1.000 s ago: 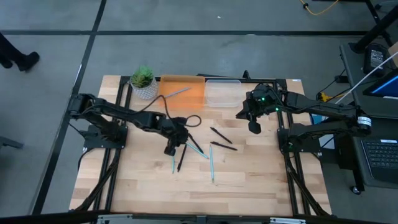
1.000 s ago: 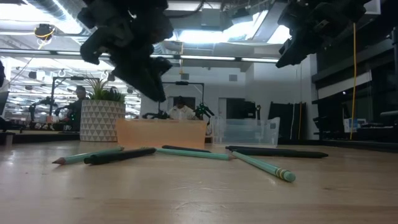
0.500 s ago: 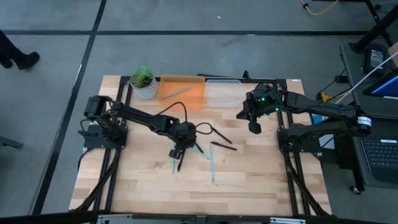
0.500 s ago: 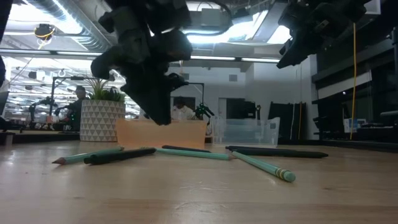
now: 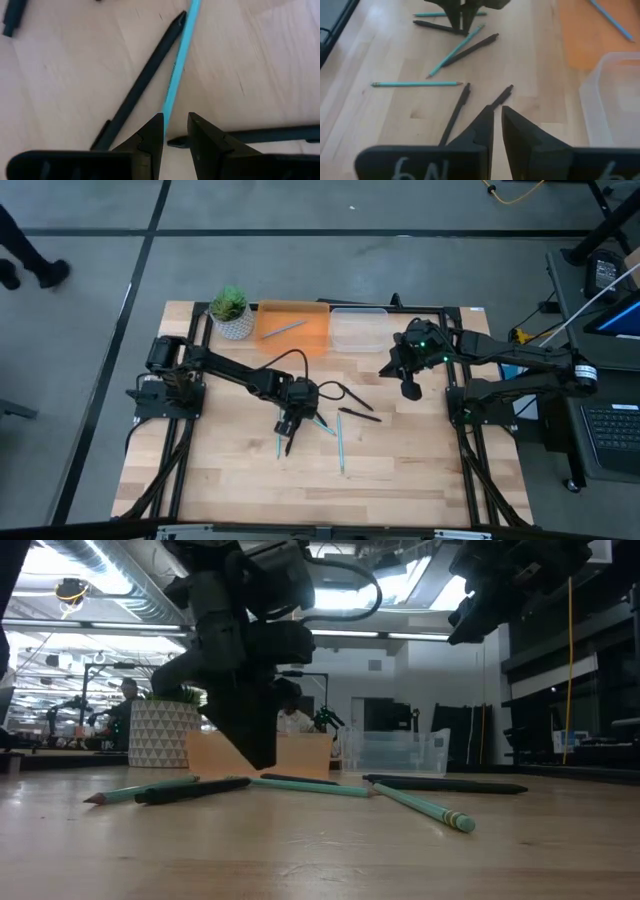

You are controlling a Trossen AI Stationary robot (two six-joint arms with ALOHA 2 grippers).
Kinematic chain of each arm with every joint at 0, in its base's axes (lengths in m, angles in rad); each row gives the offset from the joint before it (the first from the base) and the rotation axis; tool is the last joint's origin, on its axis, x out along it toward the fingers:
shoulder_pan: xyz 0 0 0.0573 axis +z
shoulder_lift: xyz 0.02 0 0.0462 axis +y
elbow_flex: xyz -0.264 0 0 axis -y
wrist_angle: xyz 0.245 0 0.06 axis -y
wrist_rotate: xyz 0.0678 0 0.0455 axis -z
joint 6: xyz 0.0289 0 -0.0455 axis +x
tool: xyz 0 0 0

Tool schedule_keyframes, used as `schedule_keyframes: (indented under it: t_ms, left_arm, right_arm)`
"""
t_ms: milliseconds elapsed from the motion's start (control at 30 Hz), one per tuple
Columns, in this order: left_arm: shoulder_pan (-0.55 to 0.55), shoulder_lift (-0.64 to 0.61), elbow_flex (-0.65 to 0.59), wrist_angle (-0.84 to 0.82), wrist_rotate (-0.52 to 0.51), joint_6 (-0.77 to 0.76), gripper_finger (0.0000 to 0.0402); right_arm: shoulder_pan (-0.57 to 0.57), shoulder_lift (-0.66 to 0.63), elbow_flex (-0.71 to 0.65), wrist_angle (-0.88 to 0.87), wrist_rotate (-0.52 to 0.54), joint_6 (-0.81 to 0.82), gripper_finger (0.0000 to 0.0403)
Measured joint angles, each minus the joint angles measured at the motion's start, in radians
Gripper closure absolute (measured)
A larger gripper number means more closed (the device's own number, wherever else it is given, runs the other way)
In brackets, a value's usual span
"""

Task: Sort pens & pencils
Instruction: Put the light blue pencil into the orange bin

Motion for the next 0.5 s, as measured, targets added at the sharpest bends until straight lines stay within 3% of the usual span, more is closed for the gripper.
schedule_keyframes:
  t_ms: [500]
  left_arm:
    - [0.009,0.031,-0.002,0.022,-0.005,0.024,0.0321]
  right_arm:
    - [0.026,0.000,0.000,0.001,0.001,-0.002,0.0363]
